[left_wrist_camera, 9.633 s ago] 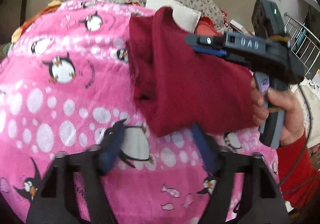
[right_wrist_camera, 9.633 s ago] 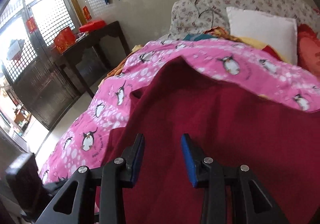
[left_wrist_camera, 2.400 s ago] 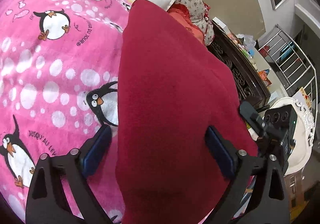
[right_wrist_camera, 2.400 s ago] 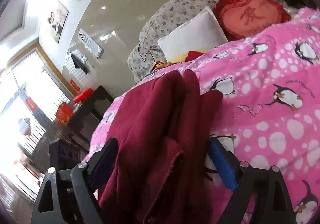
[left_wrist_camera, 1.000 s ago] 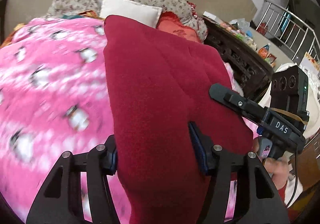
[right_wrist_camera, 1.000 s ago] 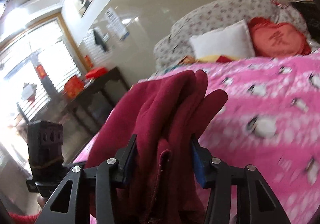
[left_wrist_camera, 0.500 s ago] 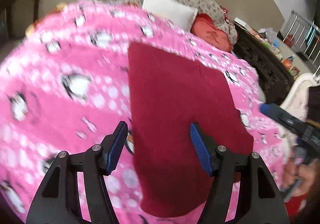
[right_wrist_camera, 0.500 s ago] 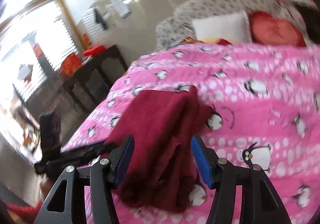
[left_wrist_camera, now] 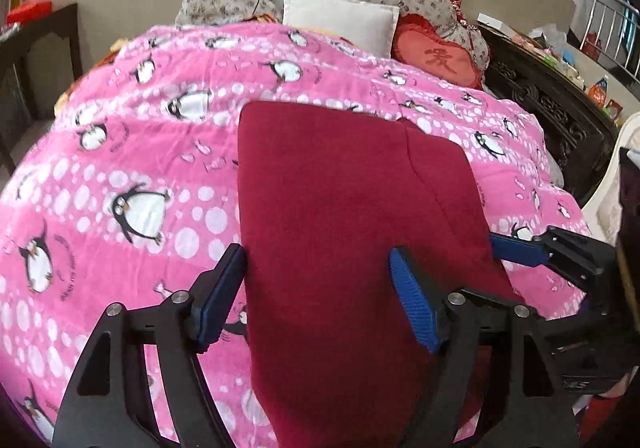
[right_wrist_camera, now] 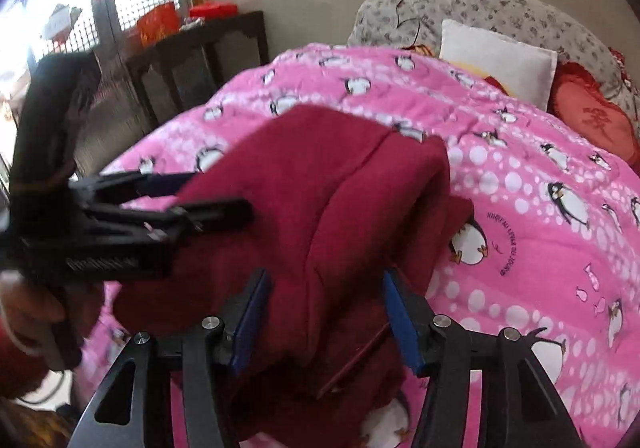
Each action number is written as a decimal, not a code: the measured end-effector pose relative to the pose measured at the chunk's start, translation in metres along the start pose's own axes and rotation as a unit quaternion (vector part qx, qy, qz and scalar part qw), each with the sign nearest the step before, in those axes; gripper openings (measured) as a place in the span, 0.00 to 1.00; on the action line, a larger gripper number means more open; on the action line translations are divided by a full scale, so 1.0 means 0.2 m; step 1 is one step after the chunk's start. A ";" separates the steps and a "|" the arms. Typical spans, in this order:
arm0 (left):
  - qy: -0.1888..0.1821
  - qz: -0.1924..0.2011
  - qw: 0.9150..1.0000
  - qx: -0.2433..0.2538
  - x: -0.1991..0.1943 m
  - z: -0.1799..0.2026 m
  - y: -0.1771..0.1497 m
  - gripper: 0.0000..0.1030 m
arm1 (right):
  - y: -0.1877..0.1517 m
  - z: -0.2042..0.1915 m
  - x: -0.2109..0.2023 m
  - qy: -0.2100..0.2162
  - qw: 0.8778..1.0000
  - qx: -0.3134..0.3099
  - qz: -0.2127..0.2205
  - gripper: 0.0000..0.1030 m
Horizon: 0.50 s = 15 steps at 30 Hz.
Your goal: Fold small clothes
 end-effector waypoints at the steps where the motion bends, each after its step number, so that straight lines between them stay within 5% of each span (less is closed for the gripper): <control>1: 0.000 -0.003 1.000 -0.002 0.01 0.00 -0.01 0.73 | -0.01 0.00 0.01 -0.002 1.000 0.000 0.001 0.52; 8: -0.003 -0.008 1.000 -0.011 0.02 0.00 -0.04 0.76 | 0.02 -0.04 -0.10 0.003 1.000 0.016 0.012 0.52; 12: -0.002 -0.008 1.000 -0.017 0.01 0.00 -0.05 0.76 | 0.06 -0.06 -0.22 0.027 0.998 0.028 0.054 0.52; 15: 0.005 -0.006 1.000 -0.015 0.00 0.01 -0.06 0.76 | 0.05 -0.07 -0.14 0.025 0.999 0.024 0.036 0.52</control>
Point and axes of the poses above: each gripper's, at about its wrist camera, not at the fingertips, and x roughly the way its jaws point, z to its right, y to its top, the point moved 7 cm from there along x, roughly the way its jaws point, and after that the axes turned 1 degree about -x, right-handed, at the moved point
